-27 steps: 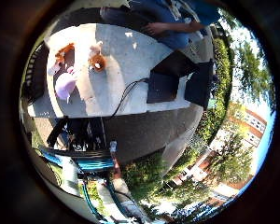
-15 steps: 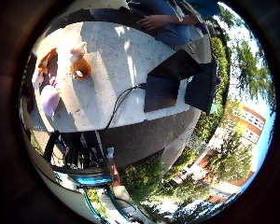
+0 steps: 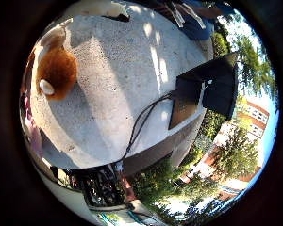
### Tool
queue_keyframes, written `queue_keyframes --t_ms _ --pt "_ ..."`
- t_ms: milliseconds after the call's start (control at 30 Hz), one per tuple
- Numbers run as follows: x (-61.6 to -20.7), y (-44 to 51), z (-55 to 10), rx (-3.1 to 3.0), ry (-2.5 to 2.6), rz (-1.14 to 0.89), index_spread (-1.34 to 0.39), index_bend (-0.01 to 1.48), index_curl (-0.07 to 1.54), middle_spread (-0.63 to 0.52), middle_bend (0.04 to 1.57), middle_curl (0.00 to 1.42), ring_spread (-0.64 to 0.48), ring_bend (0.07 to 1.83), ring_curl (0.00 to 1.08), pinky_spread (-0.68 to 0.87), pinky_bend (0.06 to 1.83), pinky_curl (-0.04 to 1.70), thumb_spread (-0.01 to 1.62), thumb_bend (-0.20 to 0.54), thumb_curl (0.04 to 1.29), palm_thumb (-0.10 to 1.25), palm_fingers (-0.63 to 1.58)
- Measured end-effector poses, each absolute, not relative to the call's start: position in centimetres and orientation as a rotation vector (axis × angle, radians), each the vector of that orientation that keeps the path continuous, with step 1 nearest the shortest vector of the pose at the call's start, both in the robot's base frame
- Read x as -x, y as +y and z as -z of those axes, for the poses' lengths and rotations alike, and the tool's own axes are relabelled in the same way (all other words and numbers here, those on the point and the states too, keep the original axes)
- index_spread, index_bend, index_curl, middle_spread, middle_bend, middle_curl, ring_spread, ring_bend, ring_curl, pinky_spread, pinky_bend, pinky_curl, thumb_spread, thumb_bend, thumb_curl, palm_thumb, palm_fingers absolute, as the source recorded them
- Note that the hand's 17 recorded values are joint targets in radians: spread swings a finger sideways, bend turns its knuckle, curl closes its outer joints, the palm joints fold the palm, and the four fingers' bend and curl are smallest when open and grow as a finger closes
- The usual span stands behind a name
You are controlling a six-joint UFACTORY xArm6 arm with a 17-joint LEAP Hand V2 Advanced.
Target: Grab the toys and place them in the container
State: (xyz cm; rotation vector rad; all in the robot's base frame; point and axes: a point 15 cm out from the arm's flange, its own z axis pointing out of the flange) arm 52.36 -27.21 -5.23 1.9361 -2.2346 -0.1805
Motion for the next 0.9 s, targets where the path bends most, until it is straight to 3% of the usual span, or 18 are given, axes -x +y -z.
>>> queue_keyframes --t_ms 200,300,367,433,500,667,900 --pt "-51.4 -26.3 7.2 -1.918 -2.21 0.221 -0.02 0.15 0.26 0.06 0.21 0.33 0.34 0.56 0.37 0.51 0.64 0.24 1.15 -0.016 0.38 0.57 0.54" --pt "-51.1 -26.0 7.9 -1.912 -2.202 0.237 -0.07 0.13 0.24 0.01 0.27 0.35 0.32 0.67 0.38 0.52 0.82 0.26 1.14 -0.012 0.39 0.62 0.84" --pt "-50.9 -25.8 8.1 -1.911 -2.195 0.247 -0.17 0.13 0.22 -0.04 0.44 0.42 0.25 0.78 0.43 0.49 0.94 0.32 1.13 -0.009 0.4 0.67 1.17" --pt "-50.4 -25.4 8.2 -1.905 -2.18 0.274 -0.23 0.13 0.22 -0.05 0.59 0.49 0.21 0.9 0.49 0.46 1.03 0.37 1.12 -0.004 0.41 0.71 1.26" --pt "-49.7 -25.2 8.2 -1.894 -2.167 0.306 -0.31 0.19 0.22 -0.09 0.79 0.59 0.13 1.09 0.57 0.42 1.1 0.43 1.1 0.012 0.44 0.8 1.21" --pt "-48.7 -25.6 7.6 -1.872 -2.167 0.351 -0.48 0.33 0.23 -0.15 1.0 0.74 0.02 1.24 0.68 0.33 1.31 0.55 1.05 0.042 0.52 0.98 1.14" --pt "-46.8 -27.0 -1.2 -1.824 -2.158 0.435 -0.66 0.5 0.28 -0.19 1.13 0.87 -0.05 1.34 0.75 0.24 1.44 0.66 1.07 0.005 0.6 1.0 1.02"
